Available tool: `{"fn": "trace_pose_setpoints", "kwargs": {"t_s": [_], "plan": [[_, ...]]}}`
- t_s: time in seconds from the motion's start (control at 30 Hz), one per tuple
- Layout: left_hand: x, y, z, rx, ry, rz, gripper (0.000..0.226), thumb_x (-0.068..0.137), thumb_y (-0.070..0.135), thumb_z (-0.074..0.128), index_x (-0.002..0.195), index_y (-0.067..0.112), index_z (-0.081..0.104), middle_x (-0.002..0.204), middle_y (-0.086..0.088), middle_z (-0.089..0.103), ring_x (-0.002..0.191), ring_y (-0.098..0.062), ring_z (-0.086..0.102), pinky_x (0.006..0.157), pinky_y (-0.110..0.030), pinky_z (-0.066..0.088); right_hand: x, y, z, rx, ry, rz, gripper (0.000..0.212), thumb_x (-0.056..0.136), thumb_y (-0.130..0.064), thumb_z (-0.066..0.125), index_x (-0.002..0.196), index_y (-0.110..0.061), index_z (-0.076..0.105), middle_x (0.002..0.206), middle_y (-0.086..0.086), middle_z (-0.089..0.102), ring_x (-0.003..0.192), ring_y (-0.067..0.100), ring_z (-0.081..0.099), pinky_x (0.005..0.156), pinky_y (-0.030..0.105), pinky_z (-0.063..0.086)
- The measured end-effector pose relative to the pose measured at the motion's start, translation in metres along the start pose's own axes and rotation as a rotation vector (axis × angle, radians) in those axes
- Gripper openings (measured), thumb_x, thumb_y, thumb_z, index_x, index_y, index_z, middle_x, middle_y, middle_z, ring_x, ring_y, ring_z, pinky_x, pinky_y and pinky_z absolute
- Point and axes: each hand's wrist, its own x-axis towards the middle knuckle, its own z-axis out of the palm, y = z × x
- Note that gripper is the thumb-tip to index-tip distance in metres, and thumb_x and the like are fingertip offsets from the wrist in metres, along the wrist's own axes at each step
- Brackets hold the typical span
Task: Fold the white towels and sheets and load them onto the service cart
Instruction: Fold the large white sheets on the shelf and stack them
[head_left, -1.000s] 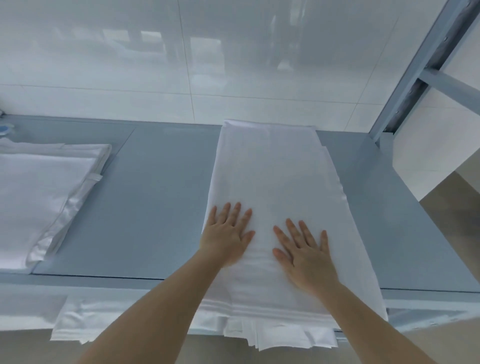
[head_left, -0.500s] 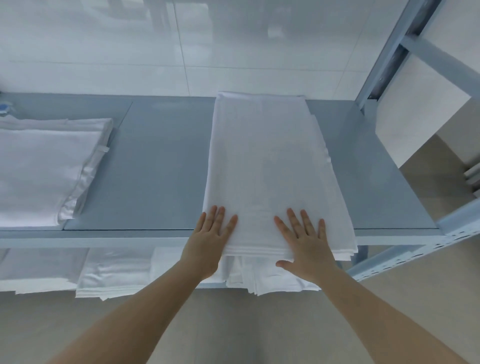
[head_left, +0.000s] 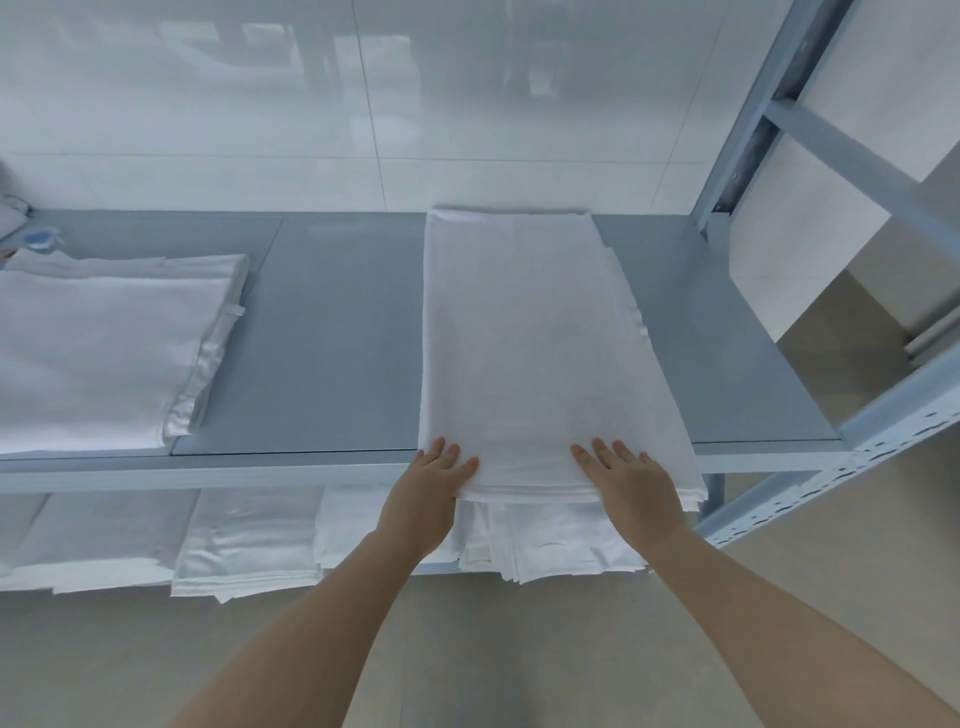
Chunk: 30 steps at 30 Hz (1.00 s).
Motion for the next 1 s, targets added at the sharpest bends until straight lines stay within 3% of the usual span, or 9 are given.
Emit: {"fn": "trace_pose_setpoints", "kwargs": {"t_s": [0.07, 0.17, 0.27, 0.37, 0.5, 0.57, 0.73, 0.9, 1.0], "plan": [[-0.017, 0.01, -0.01, -0.128, 0.045, -0.03, 0.058, 0.088, -0.005, 0.039, 0.138, 0.022, 0.051, 0.146, 0.0, 0.046, 0.143, -0.02, 0.028, 0.113, -0.028, 0.024, -0.015, 0.003, -0.01, -0.018, 0.007, -0.003, 0.062, 0.091, -0.003, 0.039, 0.148, -0.027, 0.032, 0.147, 0.001, 0.045, 0.128, 0.023, 0.05, 0.097, 0.033, 0.045], [-0.047, 0.02, -0.031, -0.225, 0.143, -0.079, 0.043, 0.083, 0.001, 0.051, 0.119, 0.018, 0.065, 0.127, 0.0, 0.062, 0.114, -0.026, 0.059, 0.09, -0.031, 0.045, -0.041, 0.003, -0.03, 0.023, 0.039, 0.03, 0.053, 0.087, -0.008, 0.046, 0.137, -0.027, 0.048, 0.122, -0.004, 0.063, 0.103, 0.021, 0.063, 0.078, 0.029, 0.051], [-0.07, 0.025, -0.057, -0.254, 0.259, -0.041, 0.033, 0.081, 0.003, 0.058, 0.111, 0.016, 0.065, 0.112, 0.004, 0.066, 0.086, -0.024, 0.064, 0.075, -0.029, 0.046, -0.068, -0.002, -0.053, 0.124, 0.18, 0.069, 0.049, 0.076, -0.001, 0.064, 0.121, -0.018, 0.065, 0.099, 0.002, 0.073, 0.081, 0.027, 0.068, 0.062, 0.031, 0.052], [-0.088, 0.029, -0.085, -0.304, 0.366, 0.02, 0.029, 0.083, 0.004, 0.061, 0.109, 0.018, 0.064, 0.105, 0.006, 0.066, 0.076, -0.018, 0.059, 0.069, -0.027, 0.045, -0.092, -0.01, -0.072, 0.173, 0.396, 0.061, 0.05, 0.052, 0.008, 0.08, 0.098, -0.009, 0.074, 0.08, 0.005, 0.074, 0.059, 0.026, 0.067, 0.046, 0.029, 0.051], [-0.104, 0.035, -0.115, -0.376, 0.451, 0.069, 0.02, 0.091, 0.012, 0.059, 0.11, 0.02, 0.06, 0.098, 0.005, 0.066, 0.079, -0.016, 0.062, 0.069, -0.03, 0.049, -0.11, -0.019, -0.095, 0.173, 0.714, 0.104, 0.026, 0.068, -0.002, 0.061, 0.09, -0.006, 0.074, 0.073, 0.006, 0.071, 0.053, 0.027, 0.063, 0.044, 0.026, 0.045], [-0.107, 0.039, -0.126, -0.407, 0.493, 0.094, 0.02, 0.092, 0.014, 0.059, 0.112, 0.017, 0.059, 0.098, 0.003, 0.066, 0.083, -0.019, 0.061, 0.073, -0.035, 0.051, -0.115, -0.02, -0.108, 0.197, 0.824, 0.134, 0.035, 0.073, -0.015, 0.042, 0.087, -0.006, 0.072, 0.068, 0.007, 0.067, 0.049, 0.028, 0.057, 0.046, 0.027, 0.043], [-0.106, 0.048, -0.154, -0.425, 0.627, 0.124, 0.022, 0.096, 0.017, 0.056, 0.117, 0.011, 0.054, 0.094, -0.003, 0.066, 0.081, -0.025, 0.061, 0.069, -0.035, 0.048, -0.112, -0.012, -0.144, 0.073, 0.959, 0.116, 0.025, 0.077, -0.015, 0.044, 0.081, -0.005, 0.067, 0.062, 0.007, 0.06, 0.05, 0.028, 0.052, 0.051, 0.03, 0.043], [-0.077, 0.048, -0.179, -0.476, 0.752, 0.089, 0.021, 0.098, 0.023, 0.049, 0.116, 0.012, 0.051, 0.092, 0.002, 0.063, 0.079, -0.019, 0.058, 0.065, -0.029, 0.039, -0.086, 0.01, -0.175, -0.075, 0.979, -0.036, 0.039, 0.091, -0.038, 0.048, 0.072, -0.006, 0.061, 0.055, 0.004, 0.051, 0.045, 0.026, 0.048, 0.048, 0.029, 0.037], [-0.048, 0.045, -0.187, -0.504, 0.78, 0.083, 0.019, 0.098, 0.02, 0.048, 0.113, 0.009, 0.051, 0.087, -0.003, 0.063, 0.076, -0.021, 0.058, 0.063, -0.03, 0.039, -0.065, 0.031, -0.183, -0.024, 0.731, -0.107, 0.061, 0.096, -0.054, 0.03, 0.071, -0.008, 0.06, 0.053, 0.003, 0.051, 0.043, 0.026, 0.05, 0.048, 0.028, 0.034]]}}
